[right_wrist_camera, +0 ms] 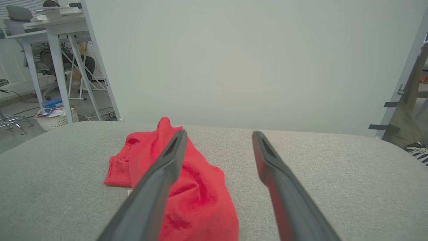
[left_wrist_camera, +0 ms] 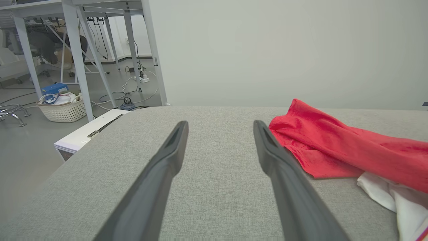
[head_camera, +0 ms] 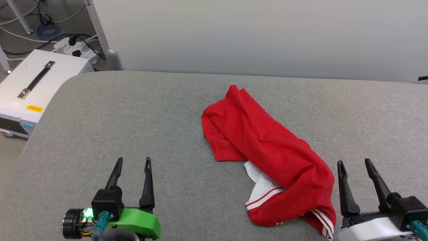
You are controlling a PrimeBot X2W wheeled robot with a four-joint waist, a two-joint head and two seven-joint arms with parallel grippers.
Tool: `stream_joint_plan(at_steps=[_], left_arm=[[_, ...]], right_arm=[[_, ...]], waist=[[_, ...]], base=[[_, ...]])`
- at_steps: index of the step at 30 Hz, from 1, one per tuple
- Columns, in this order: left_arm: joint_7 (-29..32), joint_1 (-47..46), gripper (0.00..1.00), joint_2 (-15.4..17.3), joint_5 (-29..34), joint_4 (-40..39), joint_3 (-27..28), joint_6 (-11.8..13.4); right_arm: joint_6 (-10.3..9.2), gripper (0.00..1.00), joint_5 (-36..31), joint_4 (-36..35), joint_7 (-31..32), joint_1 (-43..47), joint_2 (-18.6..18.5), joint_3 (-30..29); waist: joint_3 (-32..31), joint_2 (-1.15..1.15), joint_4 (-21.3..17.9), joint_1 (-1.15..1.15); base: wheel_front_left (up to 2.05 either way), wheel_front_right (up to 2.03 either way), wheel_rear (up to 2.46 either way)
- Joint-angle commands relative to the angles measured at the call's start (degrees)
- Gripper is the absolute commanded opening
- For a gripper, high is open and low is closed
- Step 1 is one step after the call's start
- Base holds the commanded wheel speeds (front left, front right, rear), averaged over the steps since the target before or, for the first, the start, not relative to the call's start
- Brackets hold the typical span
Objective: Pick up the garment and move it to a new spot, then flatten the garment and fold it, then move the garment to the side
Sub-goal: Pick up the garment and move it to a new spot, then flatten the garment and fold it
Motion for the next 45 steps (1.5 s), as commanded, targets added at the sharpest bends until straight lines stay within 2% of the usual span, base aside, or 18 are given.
stream_joint_plan(at_steps=[1, 12, 20, 27, 34, 37, 39, 42, 45], left_arm=[[-0.3, 1.3, 1.00, -0.8, 1.1, 0.0, 0.9, -0.9], [-0.3, 4.4, 1.00, -5.0, 5.9, 1.5, 6.4, -5.4], [-0.3, 4.5, 1.00, -6.6, 7.8, 2.5, 8.1, -7.7], [-0.3, 3.9, 1.00, -7.3, 9.1, 2.8, 8.7, -9.4], [-0.3, -5.4, 1.00, -5.7, 10.0, 2.6, 8.0, -14.5], [-0.3, -11.3, 1.00, -3.8, 9.8, 4.1, 5.4, -17.0], [-0.3, -15.4, 1.00, -2.8, 8.5, 5.6, 3.1, -17.8], [-0.1, -21.8, 1.00, -0.9, 5.9, 7.9, -1.7, -18.1], [2.3, -28.7, 1.00, 2.1, 0.0, 8.9, -9.6, -18.2]], right_arm=[[-0.04, 1.00, 0.7, 0.4, -0.3, 0.9, -0.1, 0.0], [-0.04, 1.00, 1.7, 2.0, -0.3, 2.0, -0.1, 0.1], [-0.04, 1.00, 1.8, 2.3, -0.3, 2.0, -0.1, 0.3], [-0.04, 1.00, 1.7, 2.3, -0.3, 1.6, -0.1, 0.4], [-0.04, 1.00, 1.2, 1.7, -0.3, 0.3, -0.1, 0.1], [-0.04, 1.00, 0.9, 1.3, -0.3, -0.7, -0.1, 0.2], [-0.04, 1.00, 0.7, 1.0, -0.3, -1.4, -0.1, 0.3], [-0.04, 1.00, 0.3, 0.7, -0.3, -2.2, -0.1, 0.5], [-0.04, 1.00, 0.1, 0.6, -0.3, -3.0, -0.1, 0.7]], waist=[[-0.4, 0.00, -0.2, 0.00], [-1.2, 0.00, -0.5, 0.00], [-1.2, 0.00, -0.3, 0.00], [-0.9, 0.00, -0.5, 0.00], [1.0, 0.00, 0.0, 0.00], [2.4, 0.00, 0.0, 0.00], [3.4, 0.00, -0.2, 0.00], [4.8, 0.00, -0.7, 0.00], [6.2, 0.00, -1.4, 0.00]], base=[[0.00, 0.00, 0.00], [0.00, 0.00, 0.00], [0.00, 0.00, 0.00], [0.00, 0.00, 0.00], [0.00, 0.00, 0.00], [0.00, 0.00, 0.00], [0.00, 0.00, 0.00], [0.00, 0.00, 0.00], [0.00, 0.00, 0.00]])
